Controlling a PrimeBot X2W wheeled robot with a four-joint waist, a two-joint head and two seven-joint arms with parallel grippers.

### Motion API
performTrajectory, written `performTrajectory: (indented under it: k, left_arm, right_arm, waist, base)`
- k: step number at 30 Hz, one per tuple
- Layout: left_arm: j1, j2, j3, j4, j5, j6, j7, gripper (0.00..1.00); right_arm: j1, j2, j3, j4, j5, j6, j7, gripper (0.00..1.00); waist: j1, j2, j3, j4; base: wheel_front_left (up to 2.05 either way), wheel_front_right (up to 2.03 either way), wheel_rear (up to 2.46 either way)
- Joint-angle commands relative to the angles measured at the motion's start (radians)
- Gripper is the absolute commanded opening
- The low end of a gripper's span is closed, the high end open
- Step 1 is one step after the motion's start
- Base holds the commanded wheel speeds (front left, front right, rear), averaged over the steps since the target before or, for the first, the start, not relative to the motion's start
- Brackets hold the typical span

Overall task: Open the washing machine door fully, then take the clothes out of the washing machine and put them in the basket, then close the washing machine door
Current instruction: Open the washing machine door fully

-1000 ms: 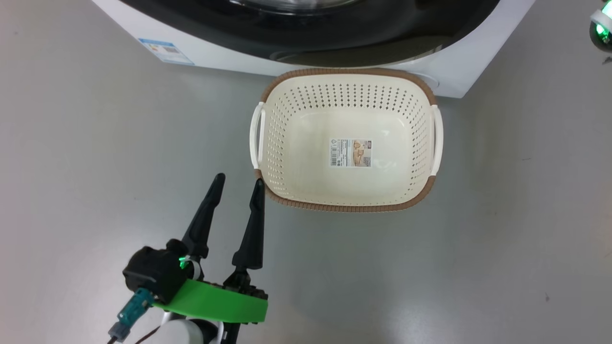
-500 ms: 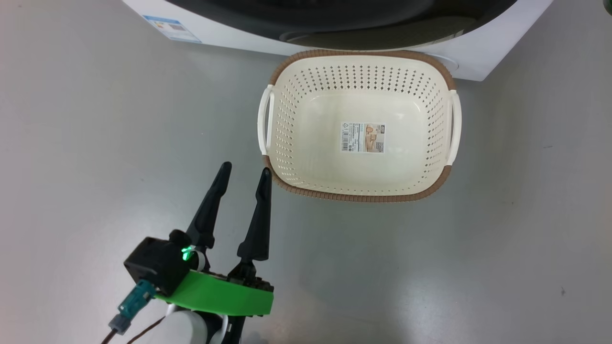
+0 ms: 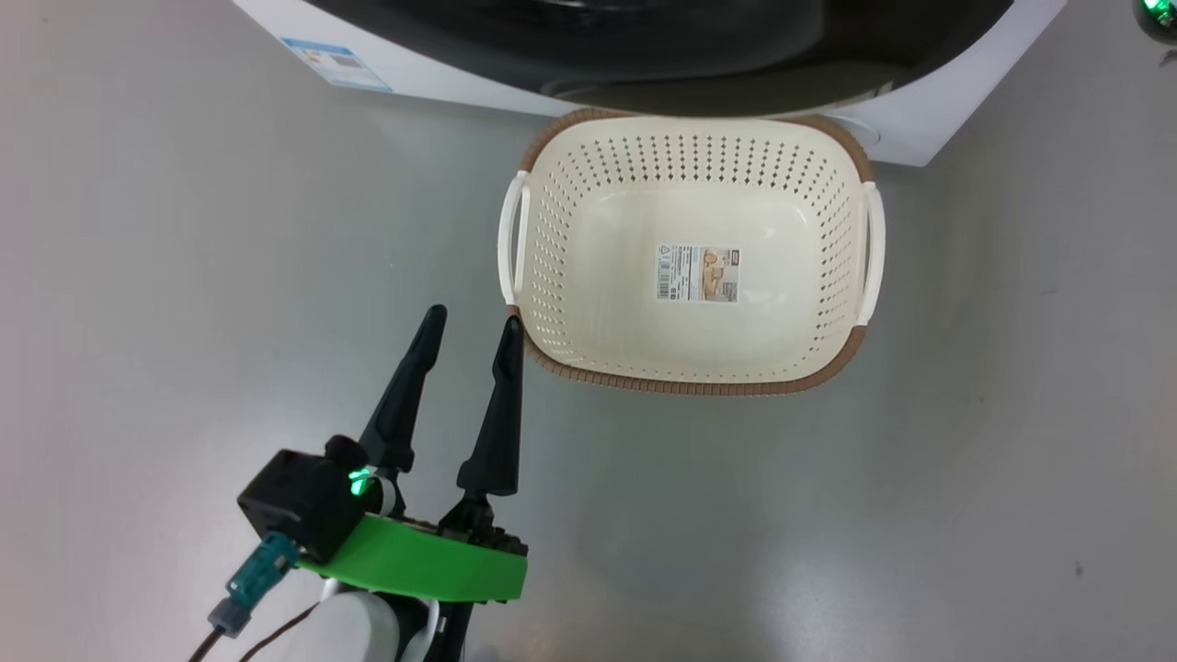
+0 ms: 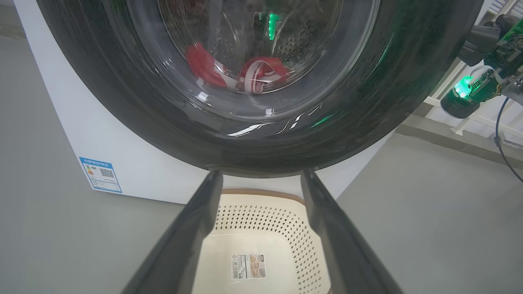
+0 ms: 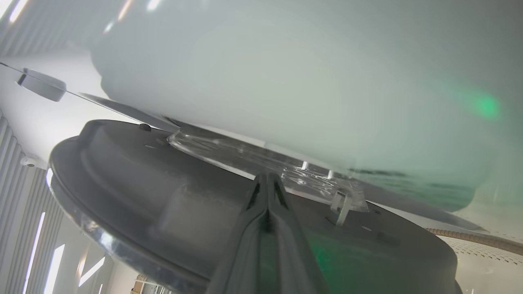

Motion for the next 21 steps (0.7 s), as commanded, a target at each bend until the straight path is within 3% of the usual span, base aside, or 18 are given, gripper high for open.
performTrajectory:
  k: [1,21]
  left_arm:
    - [0.007,0.011,0.029,-0.018,0.001,0.009,-0.012,1.0]
    - [0.061,0.011,0.047,-0.004,0.026,-0.003,-0.012,1.0]
  right_arm:
    - [0.029,0.025,0.011,-0.034,-0.017,0.006,0.016,0.0]
    - [0.232,0.094,0.031,-0.109,-0.054,0.006,0.088,0.0]
  waist:
    - [0.0,0.0,-0.012,-0.004]
    - [0.0,0.0,-0.123,-0.036]
  base:
    - [0.0,0.0,0.0]
    - [0.0,0.0,0.0]
